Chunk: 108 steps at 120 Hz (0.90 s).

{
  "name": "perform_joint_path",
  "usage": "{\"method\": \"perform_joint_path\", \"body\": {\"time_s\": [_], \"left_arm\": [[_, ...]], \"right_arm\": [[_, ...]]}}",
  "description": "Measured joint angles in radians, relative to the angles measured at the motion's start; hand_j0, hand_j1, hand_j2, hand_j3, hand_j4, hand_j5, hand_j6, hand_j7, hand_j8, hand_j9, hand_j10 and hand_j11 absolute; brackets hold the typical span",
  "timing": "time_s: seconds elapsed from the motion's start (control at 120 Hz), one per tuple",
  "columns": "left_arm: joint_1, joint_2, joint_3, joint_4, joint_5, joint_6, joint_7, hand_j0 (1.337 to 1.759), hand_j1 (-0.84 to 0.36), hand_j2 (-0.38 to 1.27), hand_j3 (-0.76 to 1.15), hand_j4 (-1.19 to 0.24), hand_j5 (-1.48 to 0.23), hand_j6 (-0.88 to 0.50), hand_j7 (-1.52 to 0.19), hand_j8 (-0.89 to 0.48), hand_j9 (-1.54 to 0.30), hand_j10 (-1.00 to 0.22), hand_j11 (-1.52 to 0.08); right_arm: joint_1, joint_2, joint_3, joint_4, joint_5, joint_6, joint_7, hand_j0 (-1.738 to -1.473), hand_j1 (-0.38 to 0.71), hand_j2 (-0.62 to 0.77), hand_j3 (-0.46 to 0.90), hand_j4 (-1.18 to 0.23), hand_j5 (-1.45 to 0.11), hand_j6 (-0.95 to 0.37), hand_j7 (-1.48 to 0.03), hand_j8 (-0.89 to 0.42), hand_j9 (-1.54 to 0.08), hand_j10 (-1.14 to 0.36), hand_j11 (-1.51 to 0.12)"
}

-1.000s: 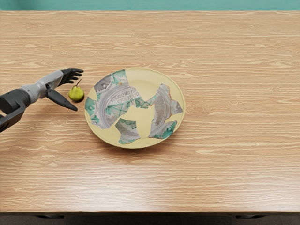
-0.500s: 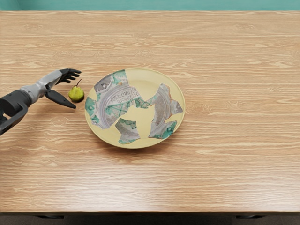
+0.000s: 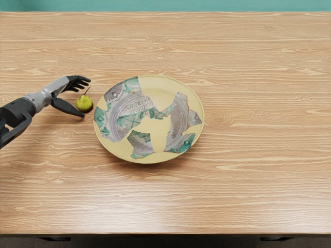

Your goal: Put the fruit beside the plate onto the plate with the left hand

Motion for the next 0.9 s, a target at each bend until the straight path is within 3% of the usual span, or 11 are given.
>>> {"method": "perform_joint_path", "body": {"time_s": [0.9], "left_arm": [[-0.014,-0.011,0.031,-0.003,-0.001,-0.014,0.001,1.658,-0.08,0.08,0.0,-0.36,-0.46,-0.36,-0.46,-0.36,-0.46,-0.36,-0.46]], "right_arm": [[0.001,0.0,0.0,0.0,-0.001,0.0,0.0,-1.658,-0.35,0.0,0.0,0.0,0.0,0.0,0.0,0.0,0.0,0.0,0.0]]}}
